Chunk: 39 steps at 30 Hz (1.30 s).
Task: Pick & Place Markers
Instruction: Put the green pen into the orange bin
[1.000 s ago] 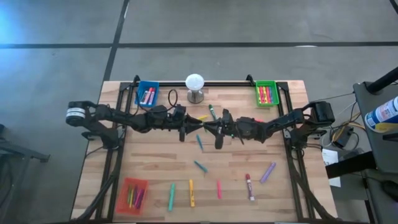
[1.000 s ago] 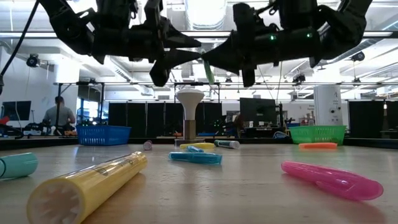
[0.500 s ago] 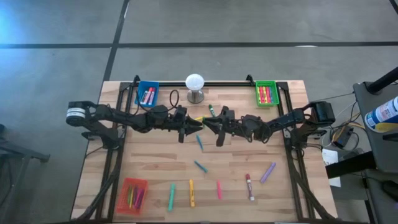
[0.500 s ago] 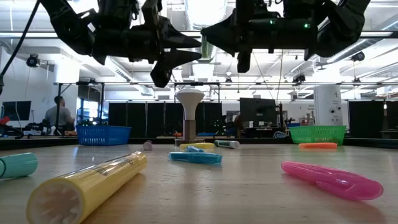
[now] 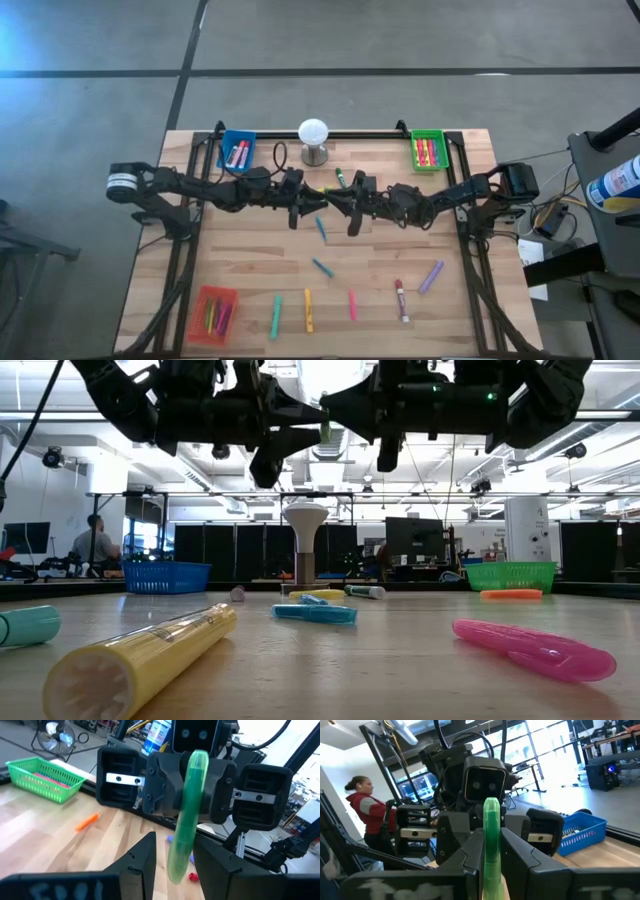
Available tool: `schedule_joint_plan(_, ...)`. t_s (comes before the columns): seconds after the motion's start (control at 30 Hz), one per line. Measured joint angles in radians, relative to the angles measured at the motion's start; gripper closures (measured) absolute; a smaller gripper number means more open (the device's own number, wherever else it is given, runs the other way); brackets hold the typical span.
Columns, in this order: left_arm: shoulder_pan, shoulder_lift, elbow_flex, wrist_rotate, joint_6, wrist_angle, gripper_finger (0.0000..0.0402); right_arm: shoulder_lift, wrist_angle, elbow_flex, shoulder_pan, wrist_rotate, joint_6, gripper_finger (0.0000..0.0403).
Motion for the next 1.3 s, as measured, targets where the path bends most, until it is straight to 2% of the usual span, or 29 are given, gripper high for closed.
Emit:
schedule_joint_plan(0.3, 0.001, 0.000, 0.010, 0.029, 0.109, -0.020, 0.0290, 0.000, 0.002, 0.000, 0.003, -0.001, 0.000, 0.0358)
schedule_joint_plan(0.57, 0.000, 0.000, 0.010, 0.033, 0.095, -0.019, 0.0365, 0.000, 0.001, 0.000, 0.002, 0.000, 0.014, 0.0358)
schedule_joint_plan(0.63, 0.000, 0.000, 0.010, 0.033, 0.079, -0.018, 0.0370, 0.000, 0.000, 0.003, 0.002, 0.002, 0.014, 0.0355)
schedule_joint_plan(1.07, 0.001, 0.001, 0.011, 0.028, 0.085, -0.032, 0.0360, -0.026, -0.006, 0.011, 0.003, -0.002, 0.018, 0.0256)
schedule_joint_plan(1.3, 0.001, 0.001, 0.011, 0.028, 0.067, -0.035, 0.0362, -0.087, -0.086, 0.004, 0.006, -0.003, -0.029, 0.0233)
